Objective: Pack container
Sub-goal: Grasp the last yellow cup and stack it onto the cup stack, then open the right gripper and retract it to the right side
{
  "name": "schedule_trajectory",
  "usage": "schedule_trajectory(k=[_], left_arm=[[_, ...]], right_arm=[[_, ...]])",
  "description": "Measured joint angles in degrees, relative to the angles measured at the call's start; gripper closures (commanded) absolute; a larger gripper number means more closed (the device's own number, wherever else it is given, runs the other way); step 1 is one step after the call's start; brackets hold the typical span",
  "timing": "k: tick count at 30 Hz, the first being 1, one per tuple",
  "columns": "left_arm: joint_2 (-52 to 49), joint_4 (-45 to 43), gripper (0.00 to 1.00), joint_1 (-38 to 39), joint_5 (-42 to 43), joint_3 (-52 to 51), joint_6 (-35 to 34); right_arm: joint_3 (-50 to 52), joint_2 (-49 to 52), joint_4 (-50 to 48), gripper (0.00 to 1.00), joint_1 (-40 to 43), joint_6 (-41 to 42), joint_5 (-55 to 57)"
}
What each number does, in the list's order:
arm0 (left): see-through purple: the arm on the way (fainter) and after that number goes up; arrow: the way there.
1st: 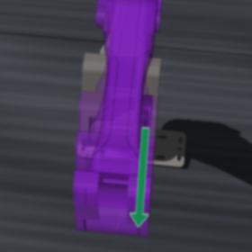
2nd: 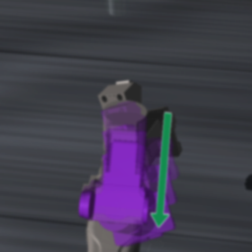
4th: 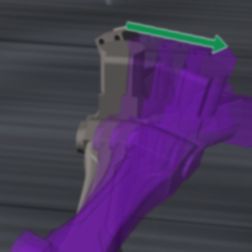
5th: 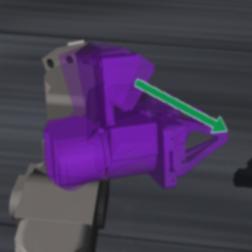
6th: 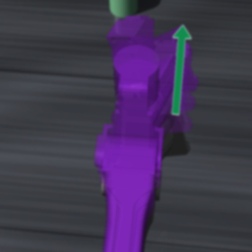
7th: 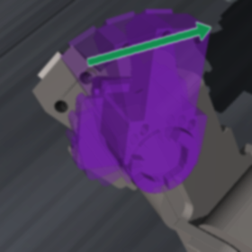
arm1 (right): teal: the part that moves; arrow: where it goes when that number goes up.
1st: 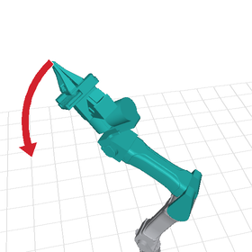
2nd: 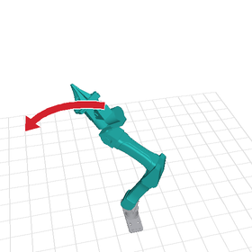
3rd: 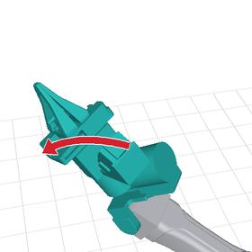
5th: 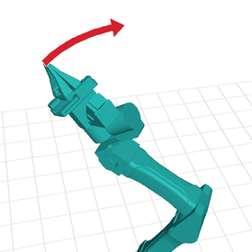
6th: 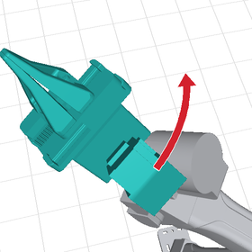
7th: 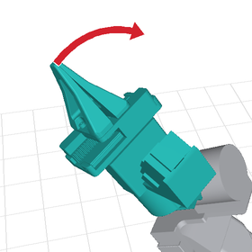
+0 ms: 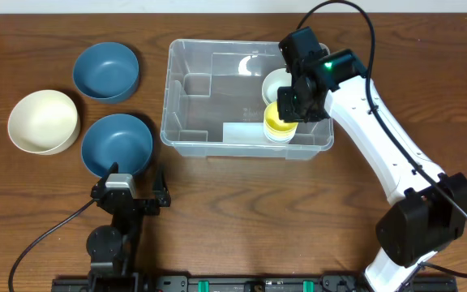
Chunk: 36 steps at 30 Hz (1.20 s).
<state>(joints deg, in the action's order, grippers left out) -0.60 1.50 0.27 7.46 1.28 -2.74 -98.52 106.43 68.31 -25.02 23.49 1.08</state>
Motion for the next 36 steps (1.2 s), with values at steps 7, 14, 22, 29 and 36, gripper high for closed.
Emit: schedule_trajectory(k=[7, 14, 22, 29, 36], left_arm=[[0.0, 0.0, 0.02, 0.0, 0.0, 0.0, 0.0], [0.0, 0.0, 0.02, 0.0, 0.0, 0.0, 0.0], [0.0, 0.0, 0.02, 0.0, 0.0, 0.0, 0.0], [0.0, 0.0, 0.02, 0.0, 0.0, 0.0, 0.0], [0.0, 0.0, 0.02, 0.0, 0.0, 0.0, 0.0]], right_arm=[[-0.2, 0.0, 0.9, 0.35, 0.0, -0.5, 0.0], [-8.5, 0.0, 6.7, 0.17, 2.9, -0.5, -0.1], [-16.2, -0.1, 6.2, 0.01, 14.2, -0.7, -0.2], [-16.2, -0.1, 5.4, 0.01, 24.5, -0.7, 0.7], [-16.2, -0.1, 5.8, 0.01, 31.3, -0.7, 1.2]])
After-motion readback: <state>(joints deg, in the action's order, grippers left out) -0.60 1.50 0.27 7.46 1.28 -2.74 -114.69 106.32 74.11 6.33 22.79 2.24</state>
